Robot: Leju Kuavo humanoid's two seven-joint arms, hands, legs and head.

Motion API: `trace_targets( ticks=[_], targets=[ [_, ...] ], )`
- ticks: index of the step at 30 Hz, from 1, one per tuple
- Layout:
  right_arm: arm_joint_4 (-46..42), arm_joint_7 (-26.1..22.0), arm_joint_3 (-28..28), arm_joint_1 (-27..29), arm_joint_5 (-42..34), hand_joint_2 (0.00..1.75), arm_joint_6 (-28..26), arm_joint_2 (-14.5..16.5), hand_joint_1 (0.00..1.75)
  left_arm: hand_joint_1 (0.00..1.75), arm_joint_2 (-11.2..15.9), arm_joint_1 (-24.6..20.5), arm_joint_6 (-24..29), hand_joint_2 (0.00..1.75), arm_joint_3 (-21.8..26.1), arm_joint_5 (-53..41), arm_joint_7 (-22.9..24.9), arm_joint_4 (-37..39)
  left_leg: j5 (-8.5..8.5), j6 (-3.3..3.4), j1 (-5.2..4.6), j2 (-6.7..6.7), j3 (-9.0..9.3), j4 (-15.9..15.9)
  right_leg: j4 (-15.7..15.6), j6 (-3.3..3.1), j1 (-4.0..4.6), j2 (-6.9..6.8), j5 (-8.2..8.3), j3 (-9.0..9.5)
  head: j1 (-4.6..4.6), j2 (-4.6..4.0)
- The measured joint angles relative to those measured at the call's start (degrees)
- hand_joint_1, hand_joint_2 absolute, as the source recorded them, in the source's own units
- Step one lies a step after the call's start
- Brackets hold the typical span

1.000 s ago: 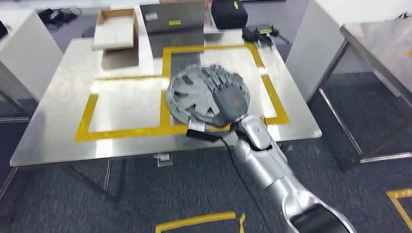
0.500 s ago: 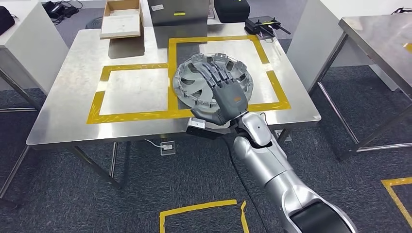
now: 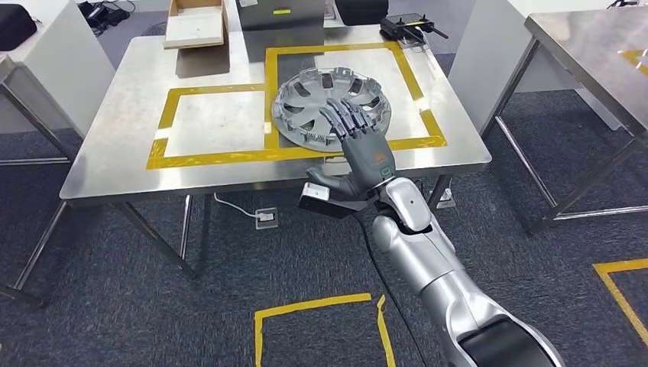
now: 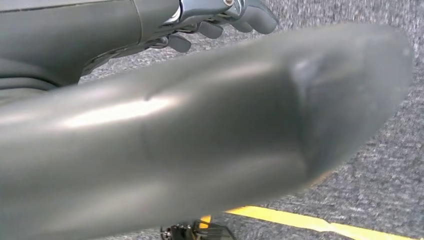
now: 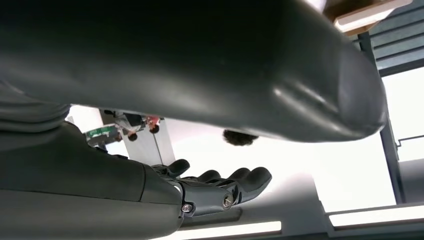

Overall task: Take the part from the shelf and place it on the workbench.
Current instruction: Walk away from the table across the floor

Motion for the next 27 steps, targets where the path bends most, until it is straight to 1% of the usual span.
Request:
trace_targets(
  ticks=[1, 2, 3, 4, 5, 6, 7, 8, 9, 10, 11, 12, 13, 14, 15, 16, 17, 18, 19, 20, 21, 22, 23, 24, 25, 26, 27],
  targets=[
    [0.0, 0.0, -0.1, 0.0, 0.0, 0.0, 0.1, -0.1, 0.0, 0.0, 0.0, 0.0, 0.0, 0.0, 0.0, -0.1, 0.1, 0.0, -0.09, 0.64, -0.2, -0.1, 0.22, -0.6, 0.0, 0.29, 0.02, 0.0, 0.48, -0.14, 0.02, 0.0],
    [0.0, 0.0, -0.2, 0.1, 0.0, 0.0, 0.1, -0.2, 0.0, 0.0, 0.0, 0.1, 0.0, 0.0, 0.0, -0.2, 0.3, 0.1, 0.31, 1.27, -0.18, -0.05, -0.26, -0.5, -0.1, 0.59, -0.04, 0.04, 0.9, -0.25, 0.01, 0.0],
    [0.0, 0.0, -0.3, 0.2, 0.0, 0.0, 0.2, -0.3, 0.0, 0.0, 0.0, 0.1, 0.0, 0.0, 0.0, -0.3, 0.4, 0.1, 0.71, 1.86, -0.17, 0.07, -0.64, -0.5, 0.2, 0.94, -0.18, 0.08, 0.52, -0.53, -0.03, 0.0],
    [0.0, 0.0, -0.3, 0.3, 0.0, 0.0, 0.2, -0.5, 0.0, 0.0, 0.0, 0.1, 0.0, 0.0, 0.0, -0.3, 0.5, 0.1, 1.27, 2.44, -0.14, 0.22, -1.18, -0.5, 1.2, 1.3, -0.33, 0.11, -0.9, -1.08, 0.0, 0.0],
    [0.0, 0.0, -0.4, 0.3, 0.0, 0.0, 0.2, -0.6, 0.0, 0.0, 0.0, 0.1, 0.0, 0.0, 0.0, -0.4, 0.5, 0.1, 1.95, 2.92, -0.08, 0.35, -1.86, -0.5, 3.5, 1.64, -0.44, 0.14, -3.35, -1.95, 0.03, 0.0],
    [0.0, 0.0, -0.4, 0.3, 0.0, 0.0, 0.2, -0.7, 0.0, 0.0, 0.0, 0.1, 0.0, 0.0, 0.0, -0.4, 0.5, 0.1, 2.64, 3.19, -0.09, 0.42, -2.62, -0.5, 7.0, 1.91, -0.52, 0.15, -6.43, -3.06, 0.07, 0.0],
    [0.0, 0.1, -0.5, 0.4, 0.0, 0.0, 0.3, -0.8, 0.0, 0.0, 0.1, 0.1, 0.0, 0.0, 0.0, -0.4, 0.6, 0.1, 3.36, 3.31, -0.13, 0.44, -3.52, -0.5, 11.1, 2.1, -0.55, 0.16, -9.2, -4.2, 0.11, 0.0],
    [0.0, 0.1, -0.5, 0.5, -0.1, 0.0, 0.3, -0.9, 0.0, 0.0, 0.1, 0.1, 0.0, 0.0, 0.0, -0.5, 0.7, 0.1, 4.06, 3.33, -0.16, 0.46, -4.44, -0.4, 14.8, 2.2, -0.56, 0.16, -10.92, -4.96, 0.11, 0.0],
    [0.0, 0.2, -0.5, 0.7, -0.1, 0.0, 0.3, -1.0, 0.0, 0.0, 0.1, 0.1, 0.0, 0.0, 0.0, -0.5, 1.0, 0.1, 4.74, 3.31, -0.19, 0.47, -5.34, -0.4, 17.1, 2.19, -0.56, 0.16, -11.29, -4.97, 0.12, 0.0],
    [0.0, 0.2, -0.5, 0.9, -0.2, 0.0, 0.2, -1.1, 0.0, 0.0, 0.1, 0.1, -0.1, 0.0, 0.0, -0.7, 1.2, 0.1, 5.41, 3.25, -0.2, 0.48, -6.21, -0.4, 17.5, 2.09, -0.56, 0.16, -10.48, -3.98, 0.13, 0.0],
    [0.0, 0.3, -0.6, 1.0, -0.4, 0.0, 0.1, -1.2, 0.0, 0.0, 0.0, 0.1, -0.1, 0.0, 0.0, -0.8, 1.6, 0.1, 6.06, 3.14, -0.2, 0.48, -7.02, -0.4, 15.7, 1.89, -0.54, 0.17, -9.0, -1.87, 0.13, 0.0],
    [0.1, 0.4, -0.7, 1.1, -0.5, 0.0, -0.1, -1.3, 0.0, 0.0, 0.0, 0.1, -0.2, 0.0, -0.1, -1.0, 1.8, 0.1, 6.7, 3.0, -0.2, 0.47, -7.7, -0.3, 12.2, 1.59, -0.48, 0.18, -7.78, 1.16, 0.13, 0.0],
    [0.1, 0.5, -0.8, 1.0, -0.6, 0.0, -0.3, -1.3, 0.0, 0.0, 0.0, 0.1, -0.2, 0.0, -0.2, -1.2, 2.1, 0.1, 7.29, 2.76, -0.23, 0.45, -8.29, -0.3, 7.6, 1.23, -0.31, 0.21, -7.65, 4.55, 0.14, 0.0],
    [0.1, 0.6, -0.9, 1.0, -0.6, 0.0, -0.6, -1.3, 0.0, 0.0, 0.0, 0.1, -0.2, 0.0, -0.2, -1.3, 2.3, 0.1, 7.89, 2.43, -0.2, 0.44, -8.64, -0.5, 3.9, 0.93, -0.1, 0.24, -7.92, 7.15, 0.09, 0.0],
    [0.1, 0.7, -1.0, 0.9, -0.5, 0.0, -0.9, -1.4, 0.0, 0.0, 0.0, 0.1, -0.2, 0.0, -0.3, -1.5, 2.4, 0.1, 8.47, 2.05, -0.14, 0.44, -8.8, -0.7, 1.2, 0.61, 0.16, 0.3, -8.44, 8.75, 0.18, 0.0],
    [0.1, 1.0, -1.1, 0.9, -0.3, 0.0, -1.2, -1.4, 0.0, 0.0, 0.0, 0.1, -0.2, 0.0, -0.4, -1.6, 2.4, 0.1, 9.09, 1.63, -0.05, 0.45, -8.88, -0.9, -0.2, 0.31, 0.41, 0.34, -8.75, 9.25, 0.24, 0.0],
    [0.1, 1.2, -1.2, 0.9, -0.2, 0.0, -1.4, -1.5, 0.0, 0.0, 0.0, 0.1, -0.2, 0.0, -0.5, -1.6, 2.4, 0.1, 9.7, 1.19, 0.0, 0.46, -8.9, -1.3, -0.4, -0.03, 0.44, 0.36, -8.18, 8.95, 0.31, 0.0],
    [0.1, 1.4, -1.3, 1.0, 0.0, 0.0, -1.6, -1.5, 0.0, 0.0, 0.0, 0.1, -0.2, 0.0, -0.5, -1.6, 2.3, 0.1, 9.79, 0.85, 0.06, 0.44, -9.08, -1.4, -0.7, -0.43, 0.37, 0.29, -7.52, 8.62, 0.43, 0.0],
    [0.1, 1.5, -1.3, 1.0, 0.1, 0.0, -1.7, -1.6, 0.0, 0.0, 0.0, 0.2, -0.2, 0.0, -0.6, -1.6, 2.2, 0.1, 8.95, 0.56, 0.05, 0.42, -9.47, -0.9, -1.0, -0.85, 0.21, 0.2, -6.81, 8.17, 0.35, 0.0],
    [0.1, 1.7, -1.3, 1.1, 0.2, 0.0, -1.8, -1.6, 0.0, 0.0, 0.0, 0.2, -0.2, 0.0, -0.6, -1.6, 2.2, 0.1, 7.02, 0.31, 0.03, 0.4, -10.1, 0.6, -1.2, -1.22, 0.03, 0.12, -6.01, 7.62, 0.23, 0.0],
    [0.1, 1.7, -1.3, 1.2, 0.2, 0.0, -1.9, -1.6, 0.0, 0.0, 0.1, 0.2, -0.2, 0.0, -0.6, -1.6, 2.1, 0.1, 4.19, 0.13, 0.06, 0.4, -10.96, 3.3, -1.3, -1.48, -0.03, 0.05, -5.28, 6.9, 0.1, 0.0],
    [0.1, 1.9, -1.4, 1.3, 0.3, 0.0, -1.9, -1.6, 0.0, 0.0, 0.1, 0.2, -0.2, 0.0, -0.7, -1.6, 2.2, 0.1, 1.28, -0.08, 0.03, 0.41, -11.9, 7.0, -1.3, -1.67, -0.01, 0.08, -4.6, 6.07, -0.04, 0.0],
    [0.2, 2.0, -1.4, 1.5, 0.4, 0.0, -1.9, -1.6, 0.0, 0.0, 0.1, 0.2, -0.2, 0.0, -0.7, -1.6, 2.2, 0.1, -0.78, -0.26, 0.03, 0.41, -12.63, 10.8, -1.3, -1.7, 0.04, 0.06, -3.91, 5.19, -0.13, 0.0],
    [0.2, 2.0, -1.5, 1.7, 0.5, 0.0, -1.9, -1.6, 0.0, 0.0, 0.2, 0.2, -0.2, 0.0, -0.8, -1.6, 2.3, 0.1, -1.52, -0.39, 0.02, 0.41, -12.81, 13.7, -1.2, -1.67, 0.07, 0.04, -3.2, 4.24, -0.15, 0.0],
    [0.2, 2.1, -1.6, 1.9, 0.5, 0.0, -1.9, -1.6, 0.0, 0.0, 0.2, 0.2, -0.2, 0.0, -0.8, -1.7, 2.4, 0.1, -0.94, -0.44, 0.01, 0.41, -12.2, 14.9, -1.0, -1.58, 0.09, 0.01, -2.52, 3.26, -0.18, 0.0],
    [0.3, 2.1, -1.7, 2.1, 0.6, 0.0, -1.9, -1.7, 0.0, 0.0, 0.2, 0.2, -0.2, 0.0, -0.9, -1.7, 2.5, 0.1, 0.46, -0.42, 0.02, 0.41, -10.65, 14.2, -0.8, -1.45, 0.07, -0.01, -1.88, 2.25, -0.19, 0.0],
    [0.3, 2.2, -1.8, 2.1, 0.6, 0.0, -1.8, -1.8, 0.0, 0.0, 0.3, 0.2, -0.2, 0.0, -0.9, -1.7, 2.5, 0.1, 1.76, -0.35, 0.02, 0.42, -8.11, 11.6, -0.6, -1.25, 0.03, -0.02, -1.27, 1.3, -0.21, 0.0]
  ],
)
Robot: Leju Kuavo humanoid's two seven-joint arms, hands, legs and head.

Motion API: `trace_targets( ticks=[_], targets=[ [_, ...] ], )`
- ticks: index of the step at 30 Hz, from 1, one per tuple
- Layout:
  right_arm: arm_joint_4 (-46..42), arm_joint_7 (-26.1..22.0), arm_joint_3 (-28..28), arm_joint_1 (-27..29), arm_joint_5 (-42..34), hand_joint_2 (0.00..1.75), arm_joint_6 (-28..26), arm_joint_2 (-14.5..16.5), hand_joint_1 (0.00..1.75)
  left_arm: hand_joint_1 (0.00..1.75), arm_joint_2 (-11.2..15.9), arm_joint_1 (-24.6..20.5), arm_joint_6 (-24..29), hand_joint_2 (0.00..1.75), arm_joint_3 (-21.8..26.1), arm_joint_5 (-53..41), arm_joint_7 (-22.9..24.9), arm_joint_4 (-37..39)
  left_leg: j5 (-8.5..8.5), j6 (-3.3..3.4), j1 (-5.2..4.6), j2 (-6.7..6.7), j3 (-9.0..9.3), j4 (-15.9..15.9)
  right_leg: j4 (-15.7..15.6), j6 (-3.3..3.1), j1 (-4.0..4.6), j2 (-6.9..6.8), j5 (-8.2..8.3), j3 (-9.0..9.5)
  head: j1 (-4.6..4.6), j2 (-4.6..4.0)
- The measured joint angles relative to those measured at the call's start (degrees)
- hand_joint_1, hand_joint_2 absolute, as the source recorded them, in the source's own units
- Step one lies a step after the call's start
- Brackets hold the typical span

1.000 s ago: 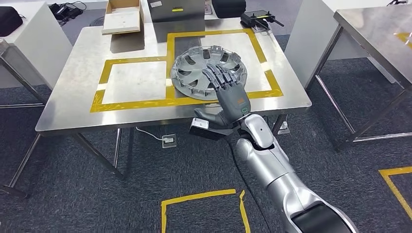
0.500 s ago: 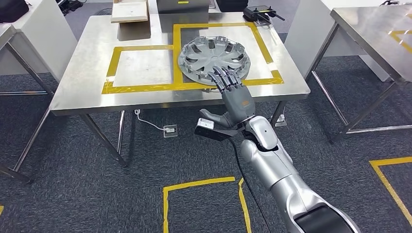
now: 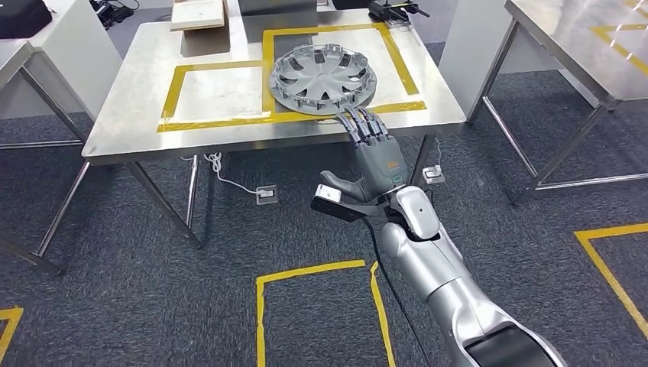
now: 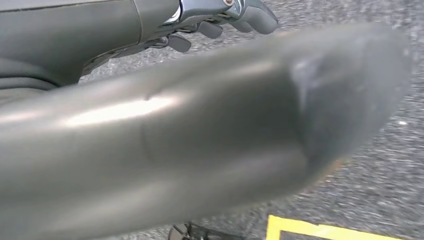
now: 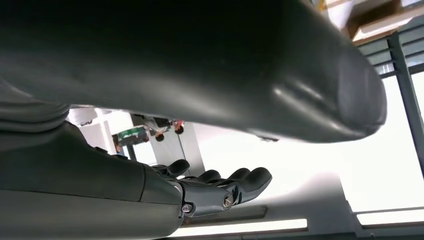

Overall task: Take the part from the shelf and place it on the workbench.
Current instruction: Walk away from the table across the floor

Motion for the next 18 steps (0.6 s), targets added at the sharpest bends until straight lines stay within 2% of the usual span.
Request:
trace_targets(
  ticks=[2, 3, 4, 6, 7, 8, 9, 11, 12, 13, 14, 16, 17, 18],
  targets=[
    [0.0, 0.0, -0.3, 0.0, 0.0, 0.0, 0.0, -0.2, 0.0, 0.0, 0.0, -0.2, 0.0, 0.0, -0.1, 0.0, 0.0, 0.0, -0.41, 0.48, -0.24, -0.06, 5.68, -7.5, 0.5, 0.62, 0.04, -0.03, 1.08, -1.49, -0.08, 0.0],
    [0.0, 0.0, -0.4, 0.0, 0.0, 0.0, 0.1, -0.3, 0.0, 0.0, 0.0, -0.2, 0.0, 0.0, -0.2, -0.1, 0.0, 0.0, -1.24, 0.91, -0.39, -0.11, 7.35, -10.4, 0.6, 1.0, 0.06, -0.06, 1.6, -1.87, -0.14, 0.0],
    [0.0, -0.1, -0.4, -0.1, 0.0, 0.0, 0.1, -0.4, 0.0, 0.0, -0.1, -0.2, 0.0, 0.0, -0.3, -0.2, 0.0, 0.0, -1.94, 1.44, -0.6, -0.16, 7.96, -11.9, 0.5, 1.39, 0.05, -0.09, 2.12, -2.05, -0.2, 0.0],
    [0.1, -0.1, -0.5, -0.1, 0.0, 0.0, 0.2, -0.5, 0.0, 0.0, -0.2, -0.2, 0.0, 0.0, -0.5, -0.5, 0.1, 0.0, -1.27, 2.53, -0.67, -0.09, 7.24, -12.4, 0.2, 2.12, -0.11, -0.08, 2.87, -2.22, -0.32, 0.0],
    [0.2, -0.1, -0.5, -0.1, 0.0, 0.0, 0.3, -0.6, 0.0, 0.0, -0.2, -0.2, 0.0, 0.0, -0.6, -0.6, 0.2, 0.0, -0.71, 3.01, -0.62, -0.01, 6.91, -12.4, 0.8, 2.47, -0.2, -0.01, 2.29, -2.6, -0.31, 0.0],
    [0.3, -0.1, -0.5, -0.1, 0.0, 0.0, 0.3, -0.7, 0.0, 0.0, -0.2, -0.2, 0.0, 0.0, -0.6, -0.7, 0.2, 0.0, -0.06, 3.4, -0.51, 0.09, 6.44, -12.5, 2.4, 2.82, -0.29, 0.06, 0.74, -3.37, -0.26, 0.0],
    [0.5, -0.1, -0.6, -0.1, 0.0, 0.0, 0.3, -0.9, 0.0, 0.0, -0.2, -0.2, 0.0, 0.0, -0.6, -0.7, 0.2, 0.0, 0.63, 3.67, -0.42, 0.17, 5.83, -12.5, 5.5, 3.14, -0.39, 0.12, -1.65, -4.56, -0.21, 0.0],
    [0.7, -0.1, -0.6, 0.0, 0.0, 0.0, 0.4, -1.0, 0.0, 0.0, -0.2, -0.1, -0.1, 0.0, -0.6, -0.8, 0.2, 0.0, 1.87, 3.84, -0.43, 0.18, 4.26, -12.4, 13.6, 3.61, -0.5, 0.16, -6.83, -7.16, -0.13, 0.0],
    [0.8, 0.0, -0.6, 0.0, 0.0, 0.0, 0.4, -1.1, 0.0, 0.0, -0.3, -0.1, -0.2, 0.0, -0.6, -0.8, 0.3, 0.0, 2.41, 3.83, -0.43, 0.19, 3.46, -12.3, 16.4, 3.7, -0.52, 0.16, -8.32, -7.65, -0.13, 0.0],
    [0.9, 0.0, -0.6, 0.1, 0.0, 0.0, 0.3, -1.1, 0.0, 0.0, -0.3, -0.1, -0.5, 0.0, -0.6, -0.8, 0.3, 0.0, 2.91, 3.77, -0.43, 0.18, 2.75, -12.3, 17.2, 3.68, -0.53, 0.15, -8.8, -7.0, -0.11, 0.0],
    [1.0, 0.0, -0.6, 0.1, 0.0, 0.0, 0.3, -1.1, 0.0, 0.0, -0.3, -0.1, -0.8, 0.0, -0.7, -0.8, 0.3, 0.0, 3.36, 3.69, -0.43, 0.18, 2.15, -12.2, 15.4, 3.54, -0.52, 0.15, -8.33, -5.02, -0.11, 0.0],
    [1.1, 0.0, -0.7, 0.1, 0.0, 0.0, 0.2, -1.3, 0.0, 0.0, -0.3, -0.1, -1.3, 0.0, -0.8, -0.9, 0.3, 0.0, 4.22, 3.38, -0.43, 0.18, 1.32, -12.2, 7.2, 2.9, -0.36, 0.15, -6.69, 1.26, -0.1, 0.0],
    [1.1, 0.0, -0.9, 0.0, 0.0, 0.0, 0.1, -1.3, 0.0, 0.0, -0.3, -0.2, -1.4, 0.0, -0.9, -1.1, 0.3, 0.0, 4.6, 3.11, -0.45, 0.19, 1.11, -12.2, 3.5, 2.47, -0.15, 0.14, -6.09, 3.68, -0.08, 0.0],
    [1.1, 0.1, -1.0, 0.0, 0.0, 0.0, 0.1, -1.4, 0.0, 0.0, -0.3, -0.2, -1.5, 0.0, -1.0, -1.2, 0.4, 0.0, 4.82, 2.87, -0.51, 0.2, 0.97, -12.2, 1.1, 2.15, 0.01, 0.13, -5.79, 5.11, -0.04, 0.0]
  ],
)
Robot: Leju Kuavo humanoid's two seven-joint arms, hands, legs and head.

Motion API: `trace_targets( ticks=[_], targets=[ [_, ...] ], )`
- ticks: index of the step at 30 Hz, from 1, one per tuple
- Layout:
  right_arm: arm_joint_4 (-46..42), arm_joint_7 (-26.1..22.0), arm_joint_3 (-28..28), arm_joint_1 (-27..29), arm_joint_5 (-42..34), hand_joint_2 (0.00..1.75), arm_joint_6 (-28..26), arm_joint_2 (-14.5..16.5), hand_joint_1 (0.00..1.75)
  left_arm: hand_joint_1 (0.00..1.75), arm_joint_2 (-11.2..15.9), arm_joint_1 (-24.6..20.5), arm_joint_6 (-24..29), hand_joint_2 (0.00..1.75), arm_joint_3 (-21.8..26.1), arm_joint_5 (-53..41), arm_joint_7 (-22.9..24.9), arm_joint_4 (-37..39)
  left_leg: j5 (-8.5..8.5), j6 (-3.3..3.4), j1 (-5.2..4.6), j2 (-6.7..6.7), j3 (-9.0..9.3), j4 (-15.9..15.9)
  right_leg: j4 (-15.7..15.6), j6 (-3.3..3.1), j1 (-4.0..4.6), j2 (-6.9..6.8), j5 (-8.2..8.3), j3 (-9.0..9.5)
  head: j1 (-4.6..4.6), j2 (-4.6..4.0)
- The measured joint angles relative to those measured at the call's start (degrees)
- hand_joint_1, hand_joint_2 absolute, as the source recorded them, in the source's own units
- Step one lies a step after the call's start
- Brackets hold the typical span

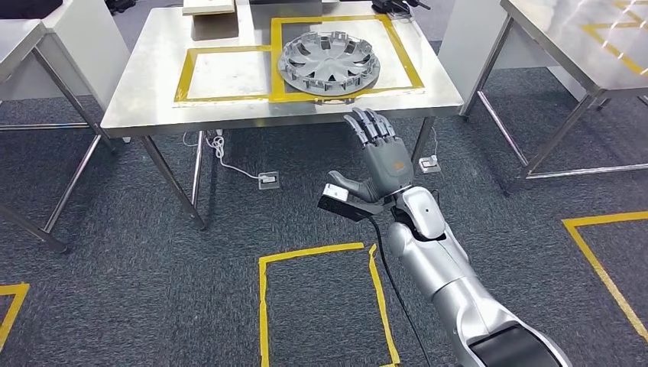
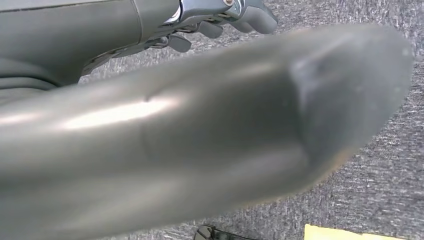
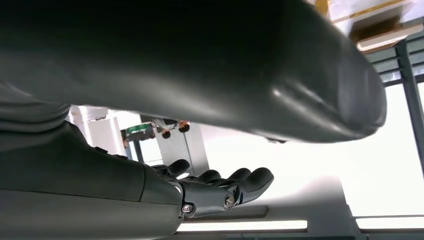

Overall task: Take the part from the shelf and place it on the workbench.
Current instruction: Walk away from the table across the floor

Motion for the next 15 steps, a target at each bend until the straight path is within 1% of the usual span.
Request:
trace_targets(
  ticks=[1, 4, 5, 7, 12, 15],
  targets=[
    [0.0, 0.1, -0.2, 0.0, 0.0, 0.0, 0.0, -0.1, 0.0, 0.0, 0.0, -0.1, 0.0, 0.0, -0.1, -0.2, 0.1, 0.0, 0.03, 0.01, -0.05, 0.04, -0.06, -0.1, -0.9, -0.11, 0.13, -0.01, 0.02, 0.34, 0.02, 0.0],
    [0.0, 0.3, -0.6, 0.2, 0.1, 0.0, 0.2, -0.3, 0.0, 0.0, 0.1, -0.2, 0.0, 0.0, -0.4, -0.7, 0.5, 0.0, 0.37, -0.03, -0.07, 0.1, -0.1, -0.4, -0.9, -0.33, 0.25, 0.01, 0.8, 0.06, 0.01, 0.0],
    [0.0, 0.3, -0.7, 0.2, 0.1, 0.0, 0.2, -0.3, 0.0, 0.0, 0.1, -0.2, 0.0, 0.0, -0.6, -0.7, 0.6, 0.0, 0.74, -0.32, -0.05, 0.1, -0.11, -0.6, -0.9, -0.56, 0.29, 0.03, 0.99, -0.1, 0.0, 0.0],
    [0.0, 0.3, -0.8, 0.3, 0.2, 0.0, 0.2, -0.3, 0.0, 0.0, 0.1, -0.2, 0.0, 0.0, -0.7, -0.7, 0.6, 0.0, 1.3, -0.66, -0.04, 0.1, -0.16, -0.9, -0.9, -0.83, 0.31, 0.04, 1.28, -0.38, -0.02, 0.0],
    [0.0, 0.2, -0.9, 0.5, 0.2, 0.0, 0.5, -0.4, 0.0, 0.0, 0.2, -0.2, 0.0, 0.0, -1.0, -0.7, 0.8, 0.0, 1.97, -1.11, -0.01, 0.09, -0.31, -1.3, -0.7, -1.17, 0.36, 0.02, 1.62, -0.77, -0.03, 0.0],
    [0.0, 0.0, -0.9, 0.5, 0.1, 0.0, 1.0, -0.4, 0.0, 0.0, 0.2, -0.2, -0.1, 1.31, -1.0, -0.5, 1.1, 0.0, 2.08, -1.24, 0.04, 0.09, -0.33, -1.3, -0.7, -1.24, 0.41, 0.02, 1.67, -0.82, -0.02, 0.0]
  ],
)
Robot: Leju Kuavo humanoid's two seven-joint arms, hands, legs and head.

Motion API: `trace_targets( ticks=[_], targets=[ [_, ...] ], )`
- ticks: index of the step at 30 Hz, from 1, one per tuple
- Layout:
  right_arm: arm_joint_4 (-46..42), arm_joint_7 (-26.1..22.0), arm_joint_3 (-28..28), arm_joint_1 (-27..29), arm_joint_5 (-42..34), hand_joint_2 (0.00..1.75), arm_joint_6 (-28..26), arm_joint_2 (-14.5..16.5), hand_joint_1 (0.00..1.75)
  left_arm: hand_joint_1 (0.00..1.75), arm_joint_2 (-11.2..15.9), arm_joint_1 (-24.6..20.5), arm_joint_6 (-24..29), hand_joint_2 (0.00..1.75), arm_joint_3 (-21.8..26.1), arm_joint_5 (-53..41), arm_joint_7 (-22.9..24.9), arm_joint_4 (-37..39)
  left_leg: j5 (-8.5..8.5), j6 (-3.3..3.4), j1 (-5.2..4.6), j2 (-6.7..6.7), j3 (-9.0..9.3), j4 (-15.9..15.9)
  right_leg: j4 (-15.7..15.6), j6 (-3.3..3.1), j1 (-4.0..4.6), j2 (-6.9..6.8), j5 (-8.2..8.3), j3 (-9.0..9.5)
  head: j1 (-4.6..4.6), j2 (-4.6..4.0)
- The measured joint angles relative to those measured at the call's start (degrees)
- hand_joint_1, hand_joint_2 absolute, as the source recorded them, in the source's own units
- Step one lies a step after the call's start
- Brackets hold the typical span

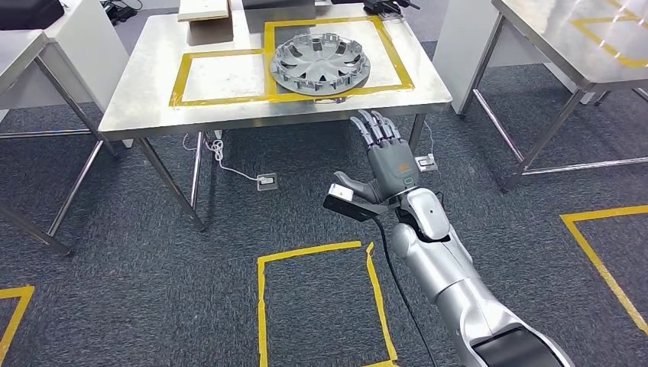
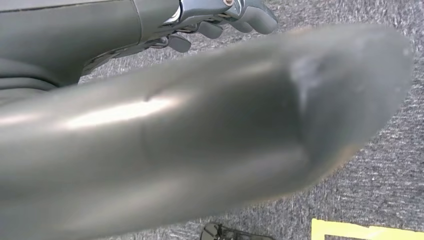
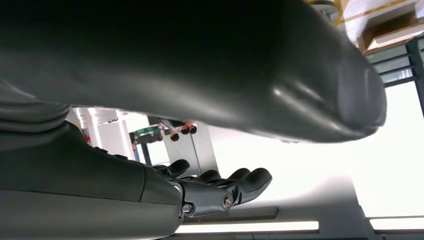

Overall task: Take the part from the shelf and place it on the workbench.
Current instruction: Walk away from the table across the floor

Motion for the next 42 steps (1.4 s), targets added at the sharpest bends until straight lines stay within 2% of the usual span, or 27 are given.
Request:
trace_targets(
  ticks=[1, 12, 18, 22, 27, 42],
  targets=[
    [0.0, -0.1, 0.0, 0.0, -0.1, 0.0, 0.2, 0.0, 0.0, 0.0, 0.0, 0.0, 0.0, 1.75, 0.0, 0.0, 0.1, 0.0, 0.01, -0.02, 0.01, 0.0, 0.0, 0.0, 0.0, 0.0, 0.01, 0.0, 0.0, 0.0, 0.01, 0.0],
    [0.1, -1.0, -1.1, 0.7, -2.4, 0.0, 4.4, -0.3, 0.0, 0.0, 0.0, -0.1, -0.5, 1.75, -0.4, -0.1, 0.5, 0.0, 0.05, 0.02, 0.01, 0.0, -0.09, 0.0, 0.0, 0.04, -0.01, 0.0, 0.08, -0.06, 0.01, 0.0],
    [0.2, -1.0, -1.4, 0.9, -2.5, 0.0, 4.8, -0.3, 0.0, 0.0, 0.0, -0.2, -0.5, 1.75, -0.4, 0.0, 0.5, 0.0, 0.09, 0.07, 0.01, 0.0, -0.14, 0.0, 0.0, 0.06, -0.01, 0.0, 0.11, -0.11, 0.02, 0.0],
    [0.2, -1.0, -1.4, 0.9, -2.6, 1.75, 5.1, -0.3, 0.0, 0.0, 0.0, -0.2, -0.4, 1.75, -0.4, 0.0, 0.6, 0.0, 0.12, 0.04, 0.01, 0.0, -0.17, 0.0, 0.0, 0.07, -0.01, 0.0, 0.13, -0.15, 0.01, 0.0],
    [1.2, -0.1, -1.8, 2.5, -4.8, 1.75, 7.1, -0.3, 0.0, 0.0, 0.3, 0.3, -0.1, 1.75, -2.1, 2.1, 2.1, -0.2, 0.14, 0.05, 0.01, -0.01, -0.22, 0.0, 0.0, 0.09, -0.01, 0.0, 0.14, -0.23, 0.01, 0.0],
    [4.4, 8.1, -5.5, 14.2, -21.6, 1.75, 10.9, -0.5, 0.0, 0.0, 2.6, 4.1, -8.3, 1.75, -16.5, 17.6, 6.1, -2.8, 0.15, 0.05, 0.02, -0.02, -0.36, 0.0, 0.0, 0.09, 0.0, -0.01, 0.14, -0.39, 0.01, 0.0]
  ],
)
